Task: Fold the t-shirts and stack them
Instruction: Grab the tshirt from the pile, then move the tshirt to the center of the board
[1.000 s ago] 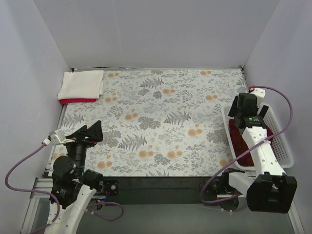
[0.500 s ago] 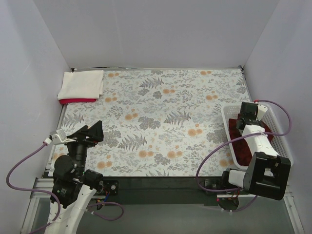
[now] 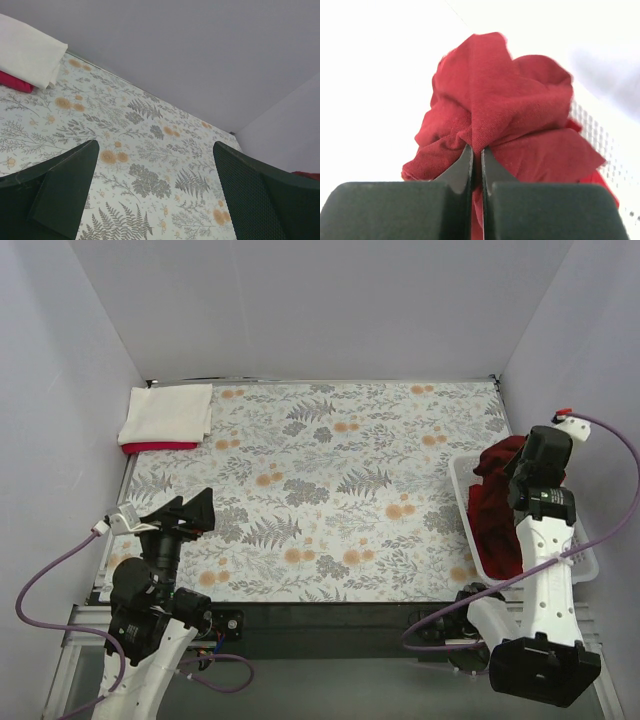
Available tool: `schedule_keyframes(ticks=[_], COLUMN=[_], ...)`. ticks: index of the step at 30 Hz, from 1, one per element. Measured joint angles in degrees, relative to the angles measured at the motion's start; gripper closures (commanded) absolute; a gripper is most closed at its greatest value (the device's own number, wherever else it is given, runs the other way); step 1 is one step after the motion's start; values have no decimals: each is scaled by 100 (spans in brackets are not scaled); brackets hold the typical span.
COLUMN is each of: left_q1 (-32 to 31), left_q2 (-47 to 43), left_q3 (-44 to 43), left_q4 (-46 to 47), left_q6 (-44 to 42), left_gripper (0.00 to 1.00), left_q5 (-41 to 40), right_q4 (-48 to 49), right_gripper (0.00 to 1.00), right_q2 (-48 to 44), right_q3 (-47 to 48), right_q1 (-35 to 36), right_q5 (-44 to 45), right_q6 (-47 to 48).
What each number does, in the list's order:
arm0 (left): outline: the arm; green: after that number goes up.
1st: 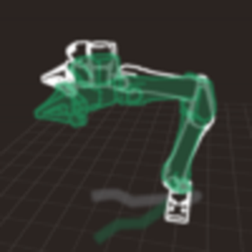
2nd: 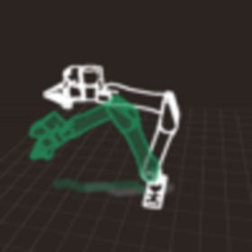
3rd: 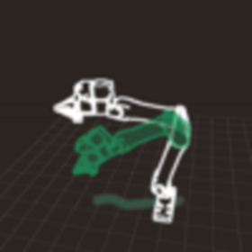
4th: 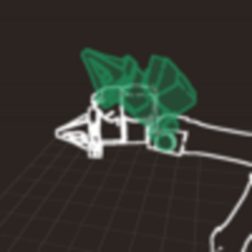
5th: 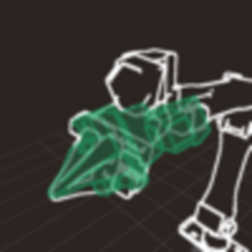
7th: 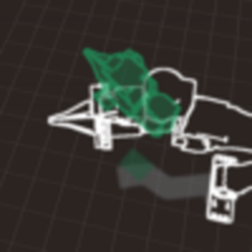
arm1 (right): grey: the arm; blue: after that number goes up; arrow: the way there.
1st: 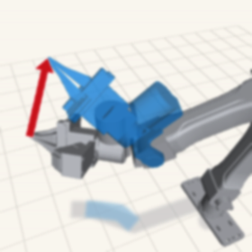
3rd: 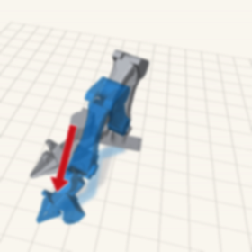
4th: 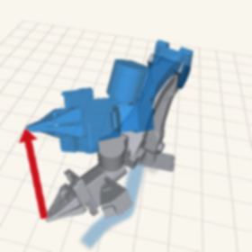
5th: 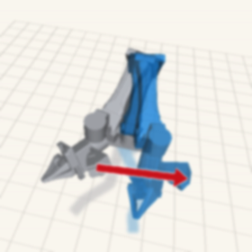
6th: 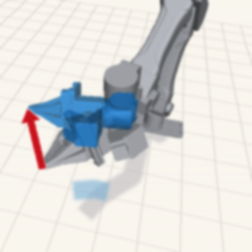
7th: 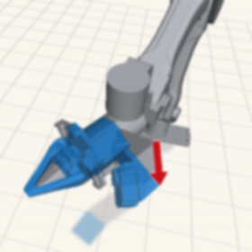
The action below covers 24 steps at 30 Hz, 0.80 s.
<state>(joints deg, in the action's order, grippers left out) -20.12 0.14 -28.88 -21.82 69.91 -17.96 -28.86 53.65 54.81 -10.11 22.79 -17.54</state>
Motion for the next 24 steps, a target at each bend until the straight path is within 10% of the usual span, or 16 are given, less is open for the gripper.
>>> schedule_keyframes(ticks=[15,22,24], left_q1=[0,0,0], left_q2=[0,4,17], left_q3=[9,9,9], left_q4=[11,76,92], left_q6=[-59,-96,-109], left_gripper=[3,3,3], left_q5=[164,251,273], right_q4=[-240,197,433], right_gripper=[99,99,76], right_q2=[271,977,1075], right_q3=[1731,2959,2999], right_q1=[133,1838,2498], right_q5=[-2315,-3161,-3311], right_q6=[623,778,809])
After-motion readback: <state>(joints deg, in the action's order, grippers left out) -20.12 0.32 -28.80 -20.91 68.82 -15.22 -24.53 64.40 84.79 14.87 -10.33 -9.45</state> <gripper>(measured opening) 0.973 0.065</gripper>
